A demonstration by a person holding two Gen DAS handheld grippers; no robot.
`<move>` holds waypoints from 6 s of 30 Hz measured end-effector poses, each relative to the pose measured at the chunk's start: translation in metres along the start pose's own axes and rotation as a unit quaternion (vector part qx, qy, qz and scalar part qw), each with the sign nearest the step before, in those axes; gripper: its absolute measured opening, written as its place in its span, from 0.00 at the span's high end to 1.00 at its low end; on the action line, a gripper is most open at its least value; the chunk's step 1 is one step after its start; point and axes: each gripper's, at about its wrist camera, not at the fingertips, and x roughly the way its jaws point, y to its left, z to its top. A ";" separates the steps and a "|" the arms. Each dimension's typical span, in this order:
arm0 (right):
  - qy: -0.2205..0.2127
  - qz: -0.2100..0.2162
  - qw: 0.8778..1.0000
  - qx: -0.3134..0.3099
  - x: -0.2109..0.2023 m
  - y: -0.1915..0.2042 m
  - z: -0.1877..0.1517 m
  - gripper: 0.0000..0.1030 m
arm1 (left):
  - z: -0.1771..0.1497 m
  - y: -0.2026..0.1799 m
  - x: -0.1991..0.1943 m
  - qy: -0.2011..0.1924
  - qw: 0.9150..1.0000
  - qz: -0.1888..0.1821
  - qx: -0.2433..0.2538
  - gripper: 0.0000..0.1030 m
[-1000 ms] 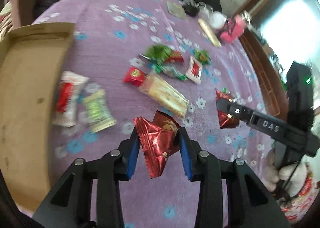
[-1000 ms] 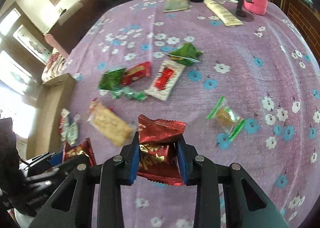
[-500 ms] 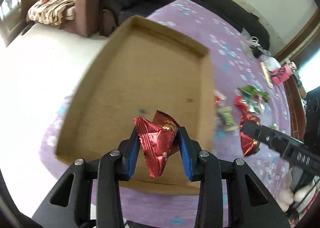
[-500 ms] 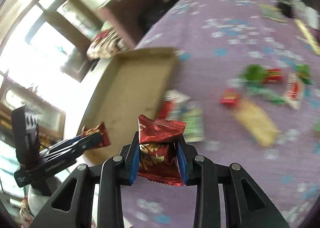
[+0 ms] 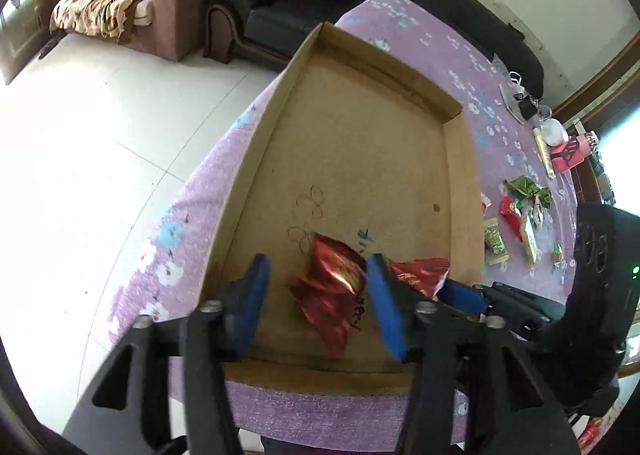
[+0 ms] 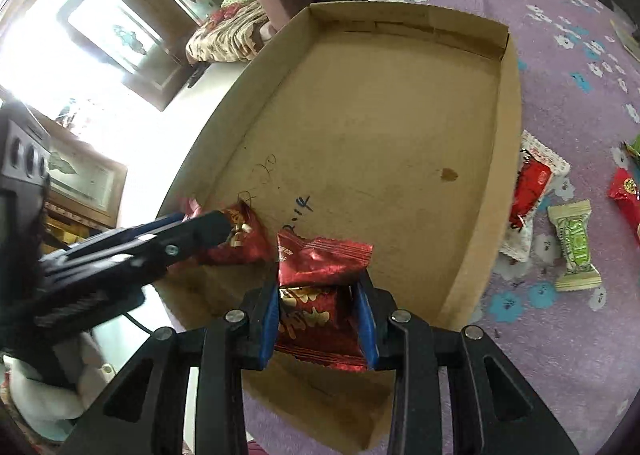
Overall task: Organize snacks
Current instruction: 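Carry both red foil candies into the cardboard box and open both tools, then grasp the green-wrapped candy with the left tool while the right grasps the cake bar, then carry the green candy and cake bar into the box and release both, then grasp the red-and-white packet with the left tool while the right grasps the cookie bag, then place the red-and-white packet and cookie bag into the box, opening both tools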
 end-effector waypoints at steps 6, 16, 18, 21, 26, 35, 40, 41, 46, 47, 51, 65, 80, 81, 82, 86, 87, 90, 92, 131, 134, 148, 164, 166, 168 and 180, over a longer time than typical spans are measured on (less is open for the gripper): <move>-0.021 0.002 1.000 0.013 -0.020 -0.003 0.004 0.65 | 0.011 -0.002 -0.020 -0.020 0.999 -0.042 -0.006 0.36; -0.100 -0.117 0.983 0.102 -0.112 -0.131 -0.016 0.64 | 0.023 -0.080 -0.017 -0.008 0.988 -0.142 0.063 0.36; -0.097 -0.143 0.981 0.091 -0.120 -0.156 -0.019 0.62 | 0.018 -0.109 -0.007 0.005 0.984 -0.154 0.087 0.36; -0.084 -0.166 0.981 0.058 -0.120 -0.175 -0.018 0.50 | 0.009 -0.138 0.008 0.025 0.983 -0.152 0.098 0.36; -0.060 -0.152 0.987 0.006 -0.106 -0.203 -0.016 0.50 | -0.001 -0.182 0.036 0.041 0.985 -0.121 0.117 0.36; -0.049 -0.127 0.990 -0.025 -0.091 -0.219 -0.014 0.50 | -0.001 -0.226 0.097 0.056 0.985 -0.032 0.160 0.36; -0.045 -0.112 0.993 -0.006 -0.097 -0.235 -0.022 0.59 | -0.005 -0.234 0.117 0.073 0.984 -0.023 0.162 0.37; -0.044 -0.105 0.993 0.002 -0.098 -0.238 -0.025 0.62 | -0.005 -0.235 0.121 0.076 0.984 -0.022 0.162 0.40; -0.043 -0.087 0.995 0.029 -0.106 -0.249 -0.036 0.67 | -0.008 -0.232 0.126 0.086 0.984 -0.036 0.153 0.79; -0.043 -0.085 0.995 0.032 -0.108 -0.250 -0.038 0.68 | -0.009 -0.232 0.124 0.082 0.984 -0.036 0.152 0.79; -0.044 -0.081 0.995 0.041 -0.116 -0.253 -0.046 0.68 | -0.012 -0.236 0.118 0.075 0.984 -0.044 0.158 0.80; -0.068 -0.029 0.996 0.059 -0.138 -0.208 -0.037 0.68 | 0.000 -0.187 0.039 0.005 0.992 -0.068 0.105 0.80; -0.026 0.065 0.997 0.037 -0.042 -0.059 0.034 0.68 | 0.041 -0.025 0.023 -0.016 0.999 0.026 0.018 0.80; -0.022 0.060 0.997 0.036 -0.034 -0.053 0.036 0.68 | 0.042 -0.021 0.025 -0.013 0.999 0.029 0.017 0.80; -0.018 0.050 0.998 0.033 -0.023 -0.047 0.040 0.68 | 0.042 -0.016 0.028 -0.009 0.999 0.029 0.017 0.80; -0.007 0.026 0.999 0.033 0.003 -0.032 0.046 0.66 | 0.046 -0.007 0.031 0.000 1.000 0.014 0.010 0.73; -0.008 0.019 0.999 0.035 0.007 -0.030 0.048 0.65 | 0.047 -0.006 0.030 0.000 1.000 0.013 0.010 0.65; -0.012 0.018 0.999 0.036 0.008 -0.029 0.053 0.63 | 0.052 0.003 0.026 -0.002 1.000 -0.004 0.006 0.53; -0.023 0.029 0.998 0.045 -0.004 -0.036 0.057 0.63 | 0.056 0.007 0.018 -0.006 1.000 -0.014 -0.002 0.53; -0.055 -0.123 0.975 0.174 -0.095 -0.174 -0.021 0.70 | 0.039 -0.142 0.009 0.015 0.980 -0.173 0.098 0.39; -0.102 -0.133 0.964 0.208 -0.145 -0.217 -0.039 0.58 | 0.028 -0.165 0.017 0.028 0.978 -0.175 0.110 0.36; -0.079 -0.199 0.967 0.137 -0.181 -0.356 -0.074 0.42 | -0.021 -0.230 0.091 0.072 0.984 -0.089 0.138 0.35; -0.092 -0.181 0.969 0.138 -0.177 -0.365 -0.081 0.75 | -0.029 -0.251 0.111 0.055 0.979 0.002 0.196 0.74; -0.098 -0.166 0.970 0.150 -0.180 -0.362 -0.082 0.76 | -0.029 -0.254 0.103 0.050 0.981 0.002 0.188 0.74; -0.106 -0.151 0.970 0.157 -0.186 -0.355 -0.084 0.76 | -0.028 -0.254 0.087 0.041 0.983 -0.004 0.180 0.74; -0.120 0.002 0.986 0.112 -0.170 -0.228 -0.029 0.76 | 0.004 -0.179 -0.004 -0.034 0.992 0.018 0.116 0.74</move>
